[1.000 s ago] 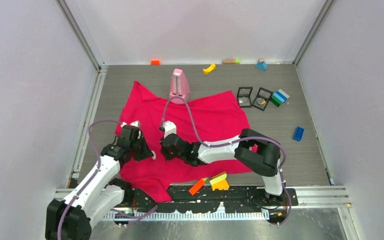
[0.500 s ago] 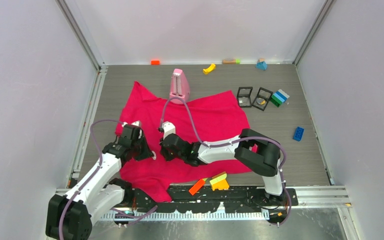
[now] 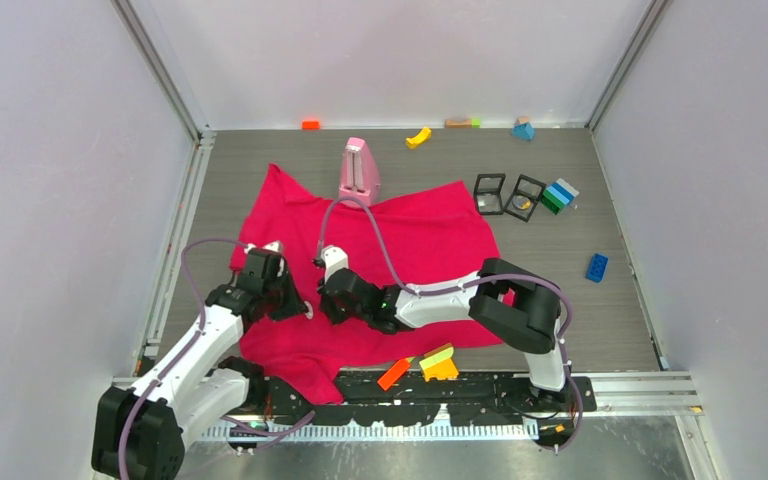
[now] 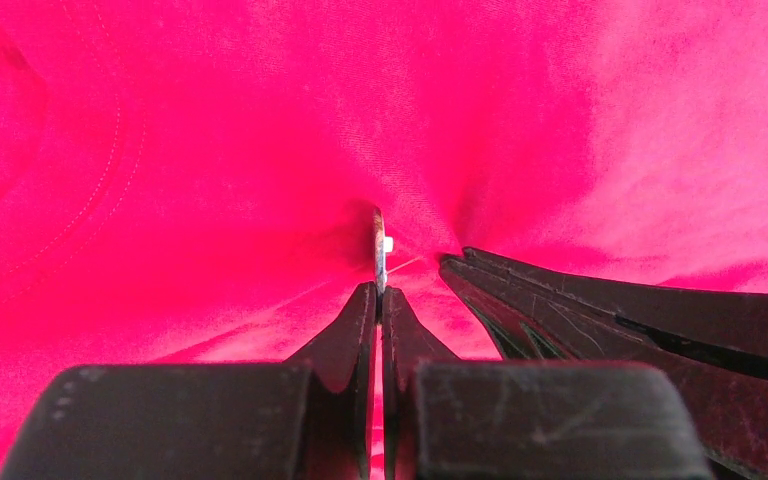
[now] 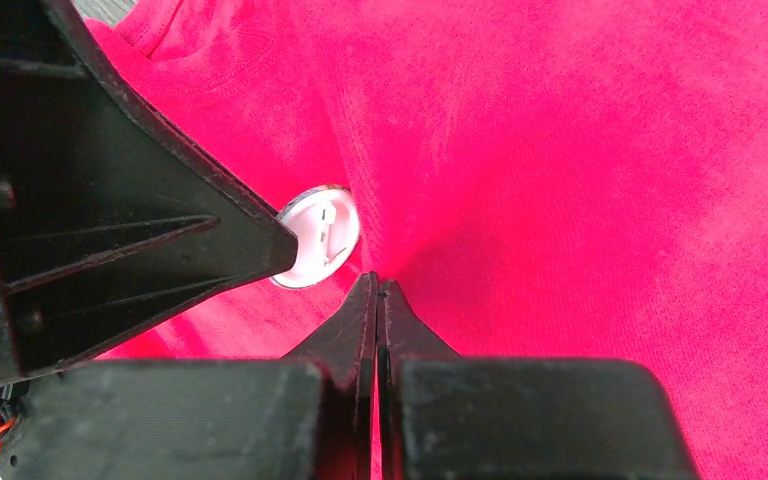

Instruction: Pin the brooch onto the clothing

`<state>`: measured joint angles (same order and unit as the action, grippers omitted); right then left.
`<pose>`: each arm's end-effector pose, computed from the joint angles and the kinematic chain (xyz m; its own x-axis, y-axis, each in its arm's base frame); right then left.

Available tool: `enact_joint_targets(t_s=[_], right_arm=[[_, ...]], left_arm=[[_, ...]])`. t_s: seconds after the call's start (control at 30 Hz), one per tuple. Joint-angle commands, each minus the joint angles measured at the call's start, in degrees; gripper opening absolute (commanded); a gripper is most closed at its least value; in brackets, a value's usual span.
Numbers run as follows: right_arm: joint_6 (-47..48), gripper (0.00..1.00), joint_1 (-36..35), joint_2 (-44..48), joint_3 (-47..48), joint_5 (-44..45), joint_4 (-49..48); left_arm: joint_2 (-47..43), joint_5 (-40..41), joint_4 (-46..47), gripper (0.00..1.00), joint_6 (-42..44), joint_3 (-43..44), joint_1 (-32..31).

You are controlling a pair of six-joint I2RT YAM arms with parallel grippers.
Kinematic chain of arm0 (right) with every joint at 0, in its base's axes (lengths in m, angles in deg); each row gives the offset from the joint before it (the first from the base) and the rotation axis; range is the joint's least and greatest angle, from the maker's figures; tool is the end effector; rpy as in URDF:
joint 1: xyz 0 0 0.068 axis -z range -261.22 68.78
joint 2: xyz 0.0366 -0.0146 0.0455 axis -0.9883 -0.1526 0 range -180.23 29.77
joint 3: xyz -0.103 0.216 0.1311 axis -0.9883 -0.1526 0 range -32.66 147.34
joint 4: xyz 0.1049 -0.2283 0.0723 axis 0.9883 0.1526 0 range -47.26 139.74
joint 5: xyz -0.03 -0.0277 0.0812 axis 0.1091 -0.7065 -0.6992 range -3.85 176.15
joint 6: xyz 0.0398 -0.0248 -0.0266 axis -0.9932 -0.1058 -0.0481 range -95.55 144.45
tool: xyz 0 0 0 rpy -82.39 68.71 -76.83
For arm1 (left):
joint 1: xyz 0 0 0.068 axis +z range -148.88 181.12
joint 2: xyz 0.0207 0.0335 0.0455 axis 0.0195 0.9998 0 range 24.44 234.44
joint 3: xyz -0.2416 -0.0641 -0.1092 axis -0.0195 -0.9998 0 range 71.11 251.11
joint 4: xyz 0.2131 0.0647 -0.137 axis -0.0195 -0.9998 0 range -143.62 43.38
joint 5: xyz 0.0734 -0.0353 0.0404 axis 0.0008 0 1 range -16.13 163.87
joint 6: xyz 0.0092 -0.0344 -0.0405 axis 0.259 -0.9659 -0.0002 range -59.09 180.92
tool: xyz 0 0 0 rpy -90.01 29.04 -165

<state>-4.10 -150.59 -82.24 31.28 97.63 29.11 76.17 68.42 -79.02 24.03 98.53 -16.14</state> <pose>0.1535 0.3879 0.1546 -0.5857 -0.2264 -0.7783 -0.6595 0.6913 0.2952 0.1562 -0.0520 0.1831 -0.8456 -0.3630 -0.3913 -0.2030 0.8968 -0.3931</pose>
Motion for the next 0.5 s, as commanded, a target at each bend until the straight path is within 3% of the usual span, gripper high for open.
enact_joint_targets(t_s=[0.0,0.47], right_arm=[[0.9,0.01,-0.8,2.0,-0.1,-0.9,-3.2],[1.7,0.01,-1.0,1.6,-0.2,-2.1,-3.6]], left_arm=[[0.4,-0.5,2.8,0.0,0.6,0.4,-0.2],[1.2,-0.9,3.3,0.0,0.4,0.5,-0.1]])
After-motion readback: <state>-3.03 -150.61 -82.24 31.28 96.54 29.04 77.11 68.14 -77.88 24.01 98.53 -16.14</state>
